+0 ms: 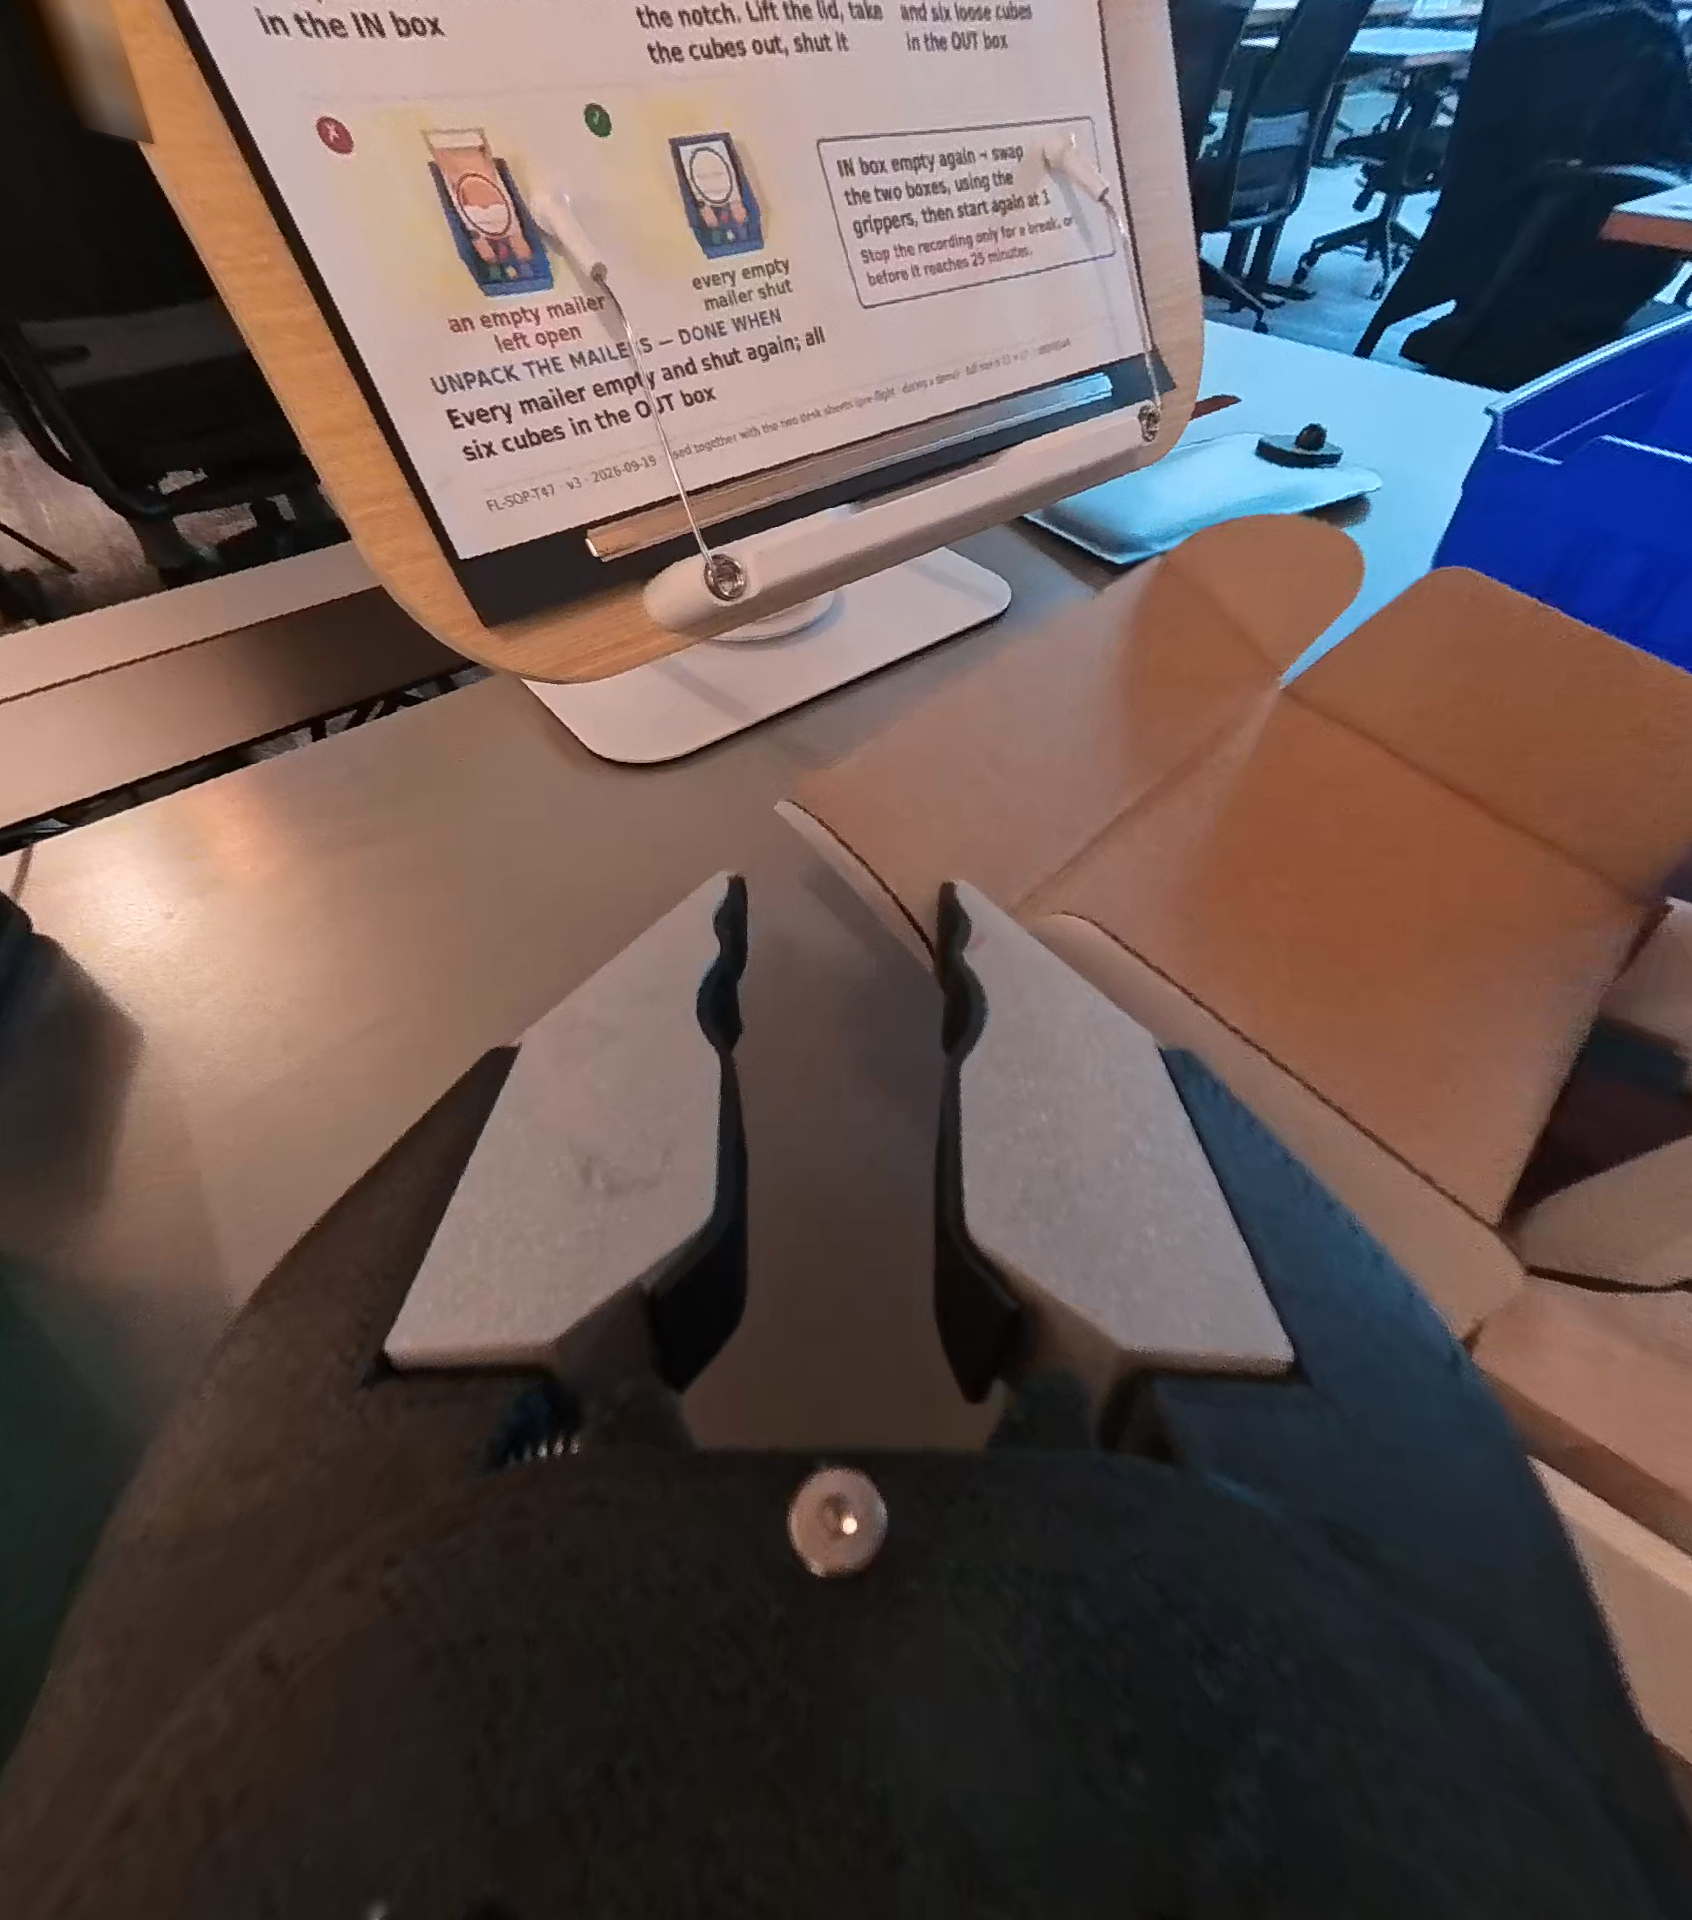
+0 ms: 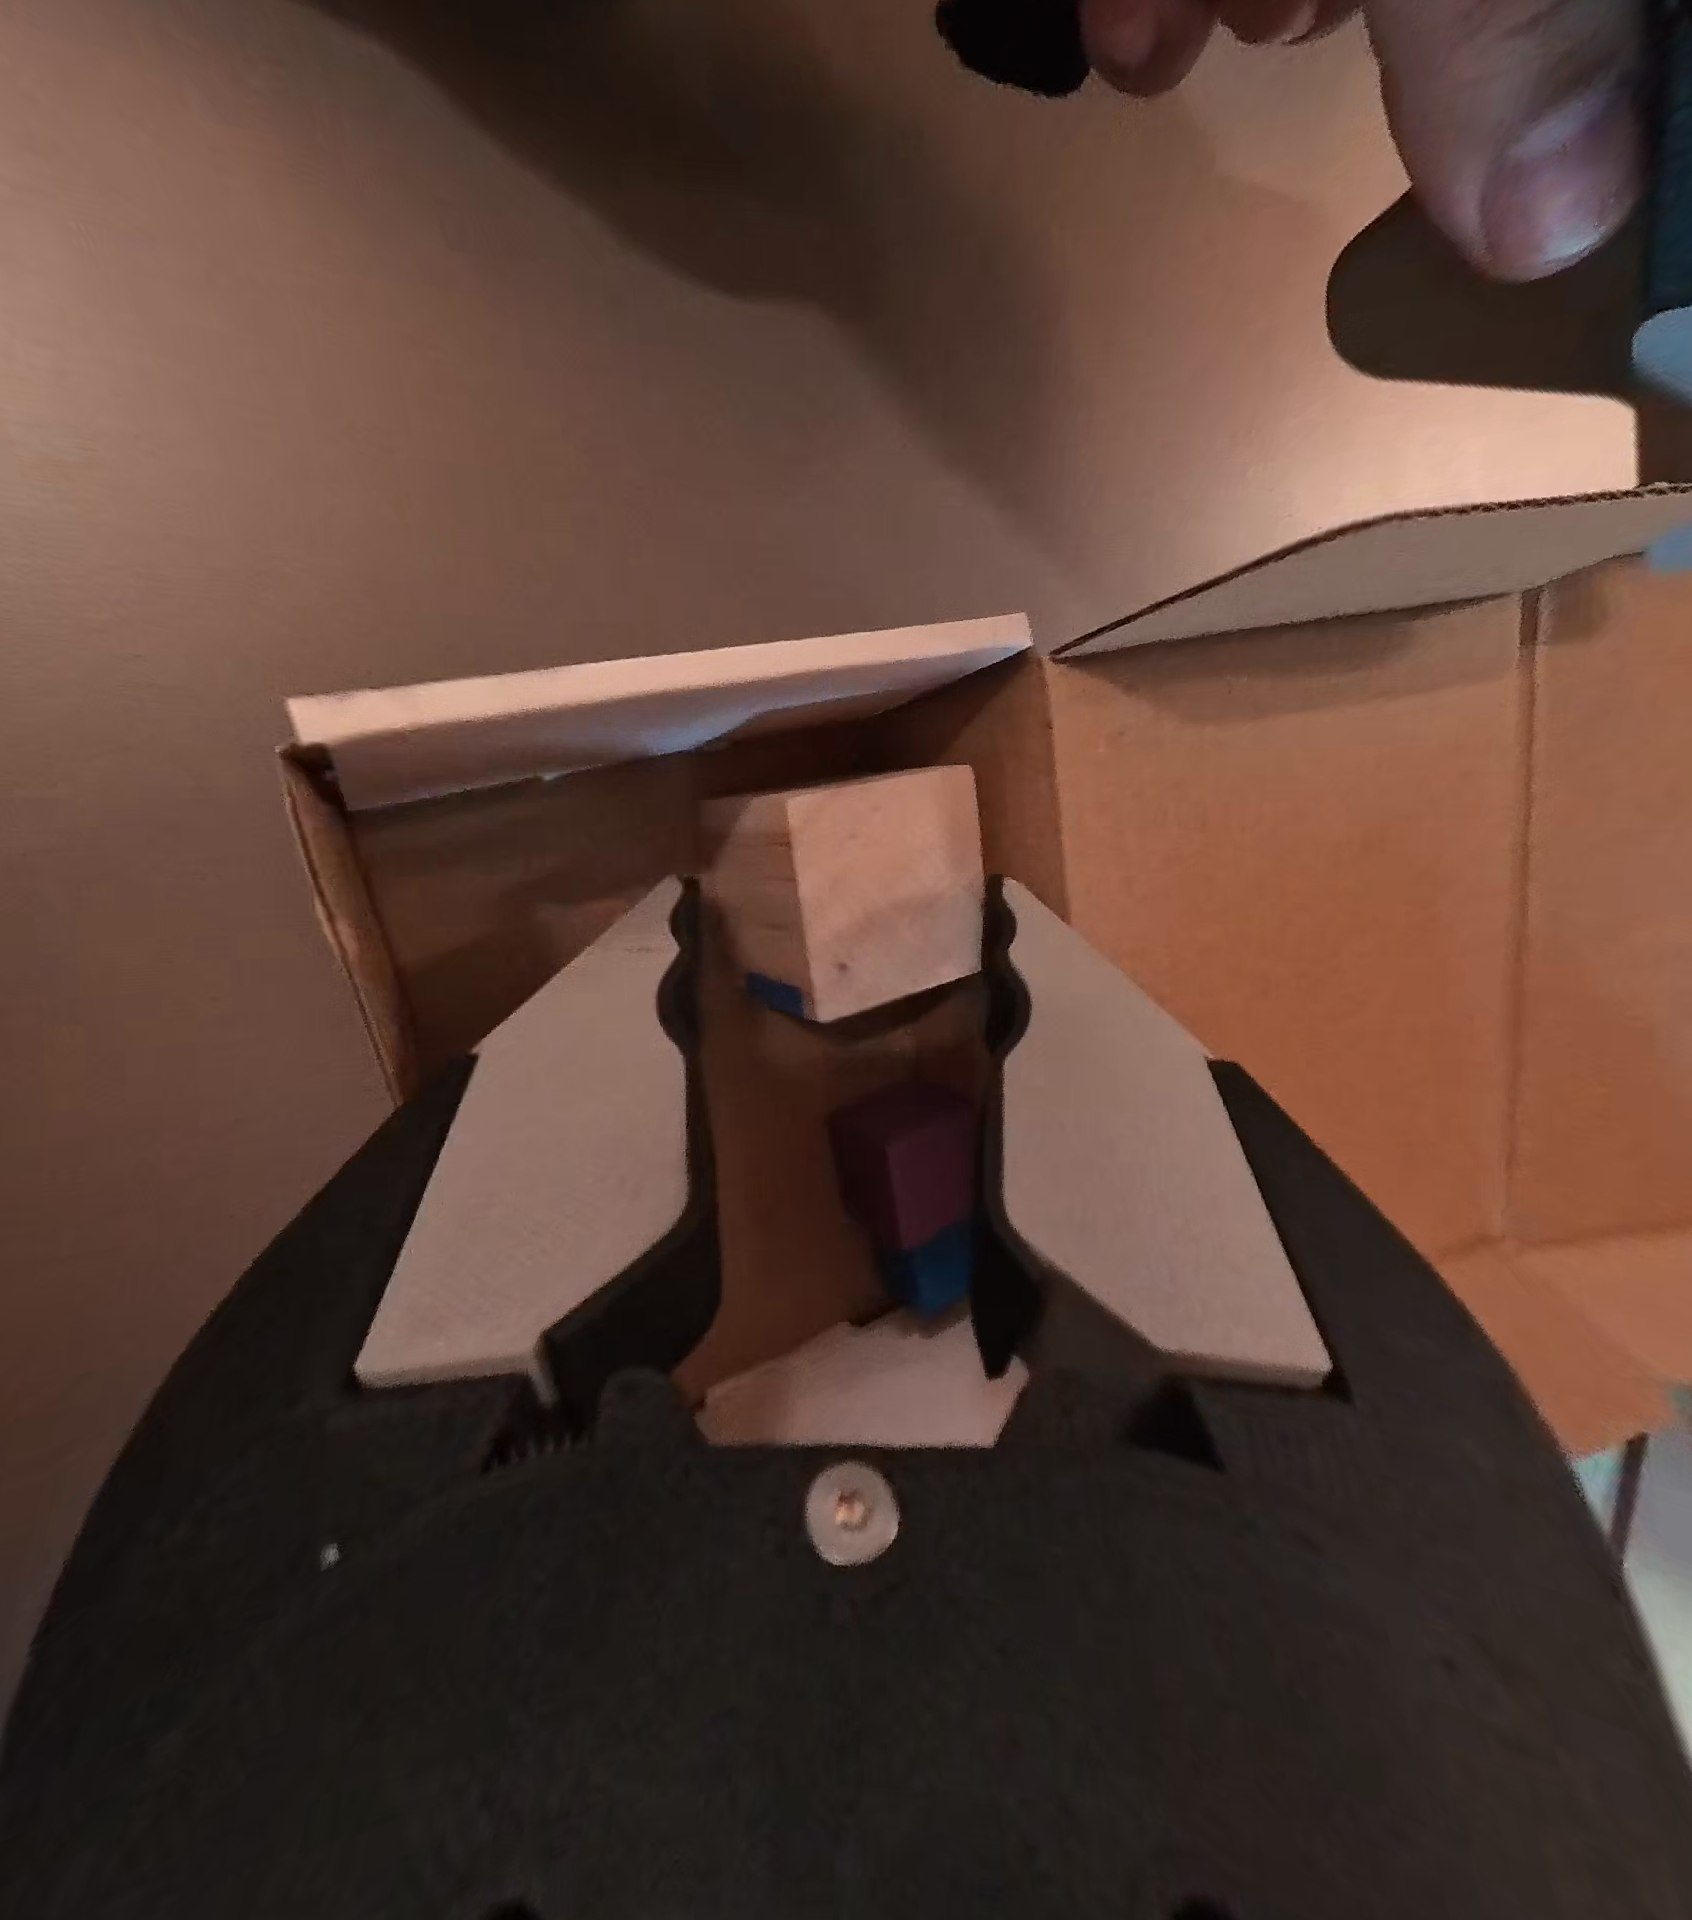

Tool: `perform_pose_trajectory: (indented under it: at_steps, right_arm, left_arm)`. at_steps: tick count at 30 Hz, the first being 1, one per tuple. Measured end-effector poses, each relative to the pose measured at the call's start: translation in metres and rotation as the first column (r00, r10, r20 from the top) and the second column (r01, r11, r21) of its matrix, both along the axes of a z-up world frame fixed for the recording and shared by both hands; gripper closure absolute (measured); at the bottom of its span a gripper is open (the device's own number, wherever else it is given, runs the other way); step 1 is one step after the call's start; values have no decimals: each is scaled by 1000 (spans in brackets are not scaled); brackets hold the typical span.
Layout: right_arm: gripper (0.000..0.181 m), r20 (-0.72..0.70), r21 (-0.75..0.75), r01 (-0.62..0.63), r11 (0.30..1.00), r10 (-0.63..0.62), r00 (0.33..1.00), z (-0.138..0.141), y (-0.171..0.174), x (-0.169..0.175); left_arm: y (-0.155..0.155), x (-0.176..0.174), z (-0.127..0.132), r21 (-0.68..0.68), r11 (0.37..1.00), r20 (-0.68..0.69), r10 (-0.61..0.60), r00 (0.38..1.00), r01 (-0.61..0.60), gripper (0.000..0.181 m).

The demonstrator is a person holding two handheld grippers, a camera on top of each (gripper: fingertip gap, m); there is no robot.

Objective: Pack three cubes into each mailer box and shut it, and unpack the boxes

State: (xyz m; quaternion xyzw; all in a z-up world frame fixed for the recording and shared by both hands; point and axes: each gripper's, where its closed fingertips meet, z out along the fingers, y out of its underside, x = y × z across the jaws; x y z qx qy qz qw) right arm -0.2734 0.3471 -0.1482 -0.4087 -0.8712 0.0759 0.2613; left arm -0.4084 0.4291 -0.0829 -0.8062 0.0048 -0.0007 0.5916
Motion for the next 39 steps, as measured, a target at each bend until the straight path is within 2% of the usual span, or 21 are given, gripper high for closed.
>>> perform_pose_trajectory:
  at_steps: [3, 7, 10, 11, 16, 18, 20, 24, 27, 29, 33, 36, 39]
  right_arm:
    - [135, 16, -28, -21, 999, 22, 1000, 3, -7, 9]
    - [138, 38, -83, -48, 995, 51, 998, 5, -17, 19]
    - [131, 6, -102, -10, 995, 11, 1000, 7, -14, 11]
    - [127, 12, -107, 4, 994, -3, 1000, 6, -12, 9]
    - [133, 99, -134, 25, 991, -12, 995, -16, -14, 11]
    - [136, 82, -163, 36, 986, -23, 996, -12, -17, 11]
    - [136, 58, -131, 56, 990, -48, 997, -3, -13, 15]
    - [137, 21, -94, 102, 990, -100, 995, 20, -6, 39]
    - [136, -23, -62, 203, 977, -204, 979, 47, 20, 70]
    - [136, -47, -43, 298, 954, -300, 953, 70, 47, 102]
    - [136, -86, 14, 544, 839, -541, 836, 110, 119, 187]
    - [136, -80, 38, 675, 737, -671, 737, 120, 156, 248]
    - [136, -40, 57, 748, 662, -747, 664, 112, 179, 290]
  left_arm:
    - [1, 7, -1, -2, 999, 9, -37, 999, 37, 146]
    - [1, 18, 1, 3, 997, -21, -75, 997, 75, 167]
    - [1, 22, 3, 6, 996, -30, -93, 995, 93, 171]
    - [0, 22, 3, 5, 996, -29, -93, 995, 93, 171]
    - [0, 21, 2, 2, 995, -7, -100, 995, 100, 171]
    - [0, 21, 3, 2, 995, -14, -99, 995, 99, 171]
    - [0, 20, 3, 2, 996, -28, -94, 995, 95, 171]
    - [0, 21, 4, 6, 995, -18, -96, 995, 97, 171]
    - [0, 20, 3, 5, 996, -20, -93, 995, 93, 171]
    - [0, 19, 1, 2, 996, -34, -87, 996, 88, 171]
    - [1, 17, -1, -4, 997, -48, -79, 996, 79, 171]
    - [1, 17, -3, -8, 997, -50, -78, 996, 77, 171]
    - [2, 15, -4, -9, 997, -65, -73, 995, 73, 171]
